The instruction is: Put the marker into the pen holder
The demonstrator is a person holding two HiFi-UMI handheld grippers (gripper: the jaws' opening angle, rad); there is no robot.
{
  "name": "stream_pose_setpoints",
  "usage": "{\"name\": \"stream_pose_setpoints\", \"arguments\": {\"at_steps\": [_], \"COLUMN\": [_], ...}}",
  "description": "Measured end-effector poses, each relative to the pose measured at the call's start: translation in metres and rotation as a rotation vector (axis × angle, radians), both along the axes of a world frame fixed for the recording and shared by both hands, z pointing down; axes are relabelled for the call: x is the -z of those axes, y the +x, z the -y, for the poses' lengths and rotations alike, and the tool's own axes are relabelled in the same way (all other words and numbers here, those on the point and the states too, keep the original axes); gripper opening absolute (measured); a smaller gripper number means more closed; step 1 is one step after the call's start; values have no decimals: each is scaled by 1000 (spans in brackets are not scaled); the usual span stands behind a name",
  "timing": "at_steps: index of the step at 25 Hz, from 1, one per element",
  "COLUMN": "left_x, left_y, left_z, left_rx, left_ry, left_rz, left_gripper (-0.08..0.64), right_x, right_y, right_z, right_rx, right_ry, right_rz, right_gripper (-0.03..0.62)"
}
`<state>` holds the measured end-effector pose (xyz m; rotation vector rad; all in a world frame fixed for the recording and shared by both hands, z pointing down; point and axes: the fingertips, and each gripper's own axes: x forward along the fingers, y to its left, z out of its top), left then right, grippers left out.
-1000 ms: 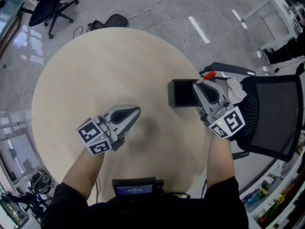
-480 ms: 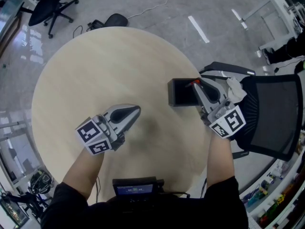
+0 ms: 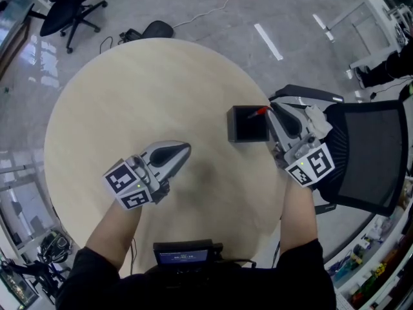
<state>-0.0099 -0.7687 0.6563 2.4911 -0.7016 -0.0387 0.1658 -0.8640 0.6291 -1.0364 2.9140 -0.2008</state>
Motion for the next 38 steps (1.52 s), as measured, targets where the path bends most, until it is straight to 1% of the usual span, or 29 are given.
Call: {"name": "stream_pose_setpoints", "arguments": {"at_steps": [4, 9, 13, 19, 24, 25, 28, 30, 34, 38], "left_x": [9, 30, 56, 116, 166, 174, 192, 199, 214, 229], "left_y": [-3, -2, -6, -33, -64, -70, -96, -116, -155, -187], "left_z": [-4, -11, -25, -51, -102, -113, -148, -172, -219, -267], "left_rx": [5, 18, 31, 87, 146, 152, 177, 196, 227, 215], "left_ry": [8, 33, 58, 129, 158, 162, 167, 168, 179, 212], "left_rz": [-2, -4, 0, 7, -5, -5, -6, 3, 23, 61], "left_gripper": [-5, -5, -5, -5, -5, -5, -5, -5, -5, -5], "right_x": [17, 41, 65, 110, 150, 155, 162, 168, 188, 208], "right_y": [6, 15, 17, 0, -33, -44, -82, -104, -138, -169], "right_z": [-1, -10, -28, -57, -108, -120, -157, -182, -229, -277], "right_rx": [-43, -71, -70, -40, 23, 40, 95, 120, 154, 176], "right_ry": [21, 39, 39, 37, 11, 4, -27, -50, -77, -84], "right_rz": [2, 7, 1, -13, -6, -8, -28, -25, 11, 5], "right_gripper": [37, 37, 35, 35, 33, 2, 2, 2, 2, 2]}}
